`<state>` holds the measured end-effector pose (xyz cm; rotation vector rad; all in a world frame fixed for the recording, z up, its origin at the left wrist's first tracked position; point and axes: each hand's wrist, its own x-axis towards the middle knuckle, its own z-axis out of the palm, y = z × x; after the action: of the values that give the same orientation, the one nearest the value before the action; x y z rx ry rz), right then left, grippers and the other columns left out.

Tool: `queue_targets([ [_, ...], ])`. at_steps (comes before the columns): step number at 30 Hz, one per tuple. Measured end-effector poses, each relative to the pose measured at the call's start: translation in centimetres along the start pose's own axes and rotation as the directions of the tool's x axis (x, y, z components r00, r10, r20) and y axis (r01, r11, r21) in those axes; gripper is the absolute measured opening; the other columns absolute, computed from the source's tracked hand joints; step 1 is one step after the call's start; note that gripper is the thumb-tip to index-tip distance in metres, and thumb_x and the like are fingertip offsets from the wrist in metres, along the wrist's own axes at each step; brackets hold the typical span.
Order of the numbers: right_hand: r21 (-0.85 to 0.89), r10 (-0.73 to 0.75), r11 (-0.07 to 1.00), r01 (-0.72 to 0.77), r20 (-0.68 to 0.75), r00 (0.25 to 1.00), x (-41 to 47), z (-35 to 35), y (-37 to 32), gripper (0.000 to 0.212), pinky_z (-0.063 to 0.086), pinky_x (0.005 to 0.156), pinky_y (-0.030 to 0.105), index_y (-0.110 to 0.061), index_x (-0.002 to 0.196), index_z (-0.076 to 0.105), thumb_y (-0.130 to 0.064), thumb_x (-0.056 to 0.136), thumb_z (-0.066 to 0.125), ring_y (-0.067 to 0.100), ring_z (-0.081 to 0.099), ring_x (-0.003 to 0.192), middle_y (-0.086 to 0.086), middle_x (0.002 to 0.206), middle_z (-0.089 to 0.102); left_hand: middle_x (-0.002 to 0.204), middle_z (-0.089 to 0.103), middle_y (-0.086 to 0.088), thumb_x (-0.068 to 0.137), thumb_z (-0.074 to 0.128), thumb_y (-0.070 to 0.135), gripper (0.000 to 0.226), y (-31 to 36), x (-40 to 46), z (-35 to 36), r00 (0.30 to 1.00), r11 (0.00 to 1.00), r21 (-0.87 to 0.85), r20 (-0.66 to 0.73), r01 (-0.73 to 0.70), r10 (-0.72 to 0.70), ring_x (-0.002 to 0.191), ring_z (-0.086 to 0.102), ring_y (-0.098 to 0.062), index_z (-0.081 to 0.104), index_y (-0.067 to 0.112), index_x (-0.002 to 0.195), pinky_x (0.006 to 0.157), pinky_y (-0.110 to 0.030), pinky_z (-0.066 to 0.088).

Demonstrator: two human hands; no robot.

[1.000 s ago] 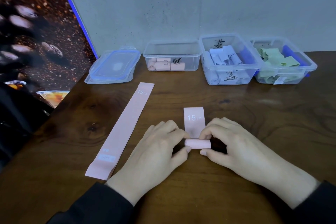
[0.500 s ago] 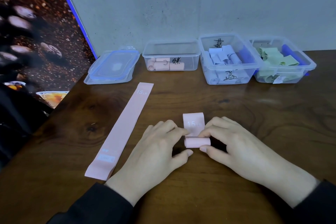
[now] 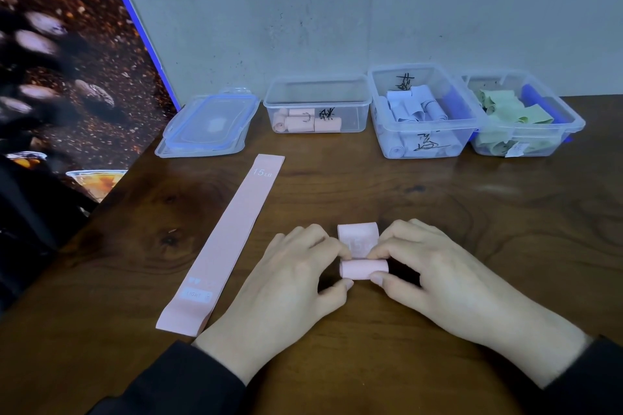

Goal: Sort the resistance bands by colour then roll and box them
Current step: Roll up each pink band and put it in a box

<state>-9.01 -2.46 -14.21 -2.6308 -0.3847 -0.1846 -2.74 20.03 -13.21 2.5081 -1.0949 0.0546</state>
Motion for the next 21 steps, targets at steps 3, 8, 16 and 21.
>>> queue_targets([
  [3,0.004,0.001,1.0,-0.001,-0.002,1.0,0.04,-0.03,-0.04,0.039,0.046,0.09,0.031,-0.036,0.114,0.066,-0.061,0.091,0.048,0.003,0.051,0.1,-0.025,0.105,0.052,0.107,0.048,0.022,0.091,0.058,0.05,0.027,-0.09,0.0,0.11,1.0,1.0,0.003,-0.018,-0.007,0.007,0.098,0.043,0.0,0.064,0.035,0.113,0.086,-0.022,0.046],
  [8,-0.008,-0.013,1.0,0.013,-0.012,1.0,0.02,-0.04,-0.1,0.029,0.046,0.086,0.031,-0.036,0.105,0.067,-0.056,0.092,0.049,0.006,0.051,0.096,-0.024,0.101,0.051,0.109,0.047,0.024,0.09,0.06,0.05,0.028,-0.21,0.01,0.27,1.0,1.0,0.009,-0.009,-0.01,0.01,0.1,0.04,0.001,0.06,0.039,0.115,0.086,-0.018,0.043],
  [16,-0.04,-0.038,0.999,0.037,-0.033,0.999,0.04,0.14,-0.11,0.035,0.045,0.083,0.026,-0.036,0.111,0.066,-0.059,0.089,0.051,0.002,0.049,0.092,-0.026,0.101,0.048,0.106,0.048,0.024,0.089,0.055,0.052,0.027,-0.53,-0.11,0.64,1.0,1.0,0.014,-0.024,-0.008,0.008,0.098,0.041,0.001,0.062,0.038,0.111,0.081,-0.018,0.046],
  [21,-0.044,-0.053,0.998,0.051,-0.051,0.997,0.1,0.23,0.07,0.031,0.046,0.084,0.027,-0.039,0.112,0.068,-0.055,0.094,0.05,0.004,0.049,0.092,-0.024,0.098,0.048,0.107,0.046,0.023,0.092,0.038,0.06,0.035,-0.16,-0.14,0.25,1.0,1.0,0.008,-0.011,-0.014,0.014,0.099,0.045,-0.003,0.059,0.042,0.113,0.083,-0.018,0.04],
])
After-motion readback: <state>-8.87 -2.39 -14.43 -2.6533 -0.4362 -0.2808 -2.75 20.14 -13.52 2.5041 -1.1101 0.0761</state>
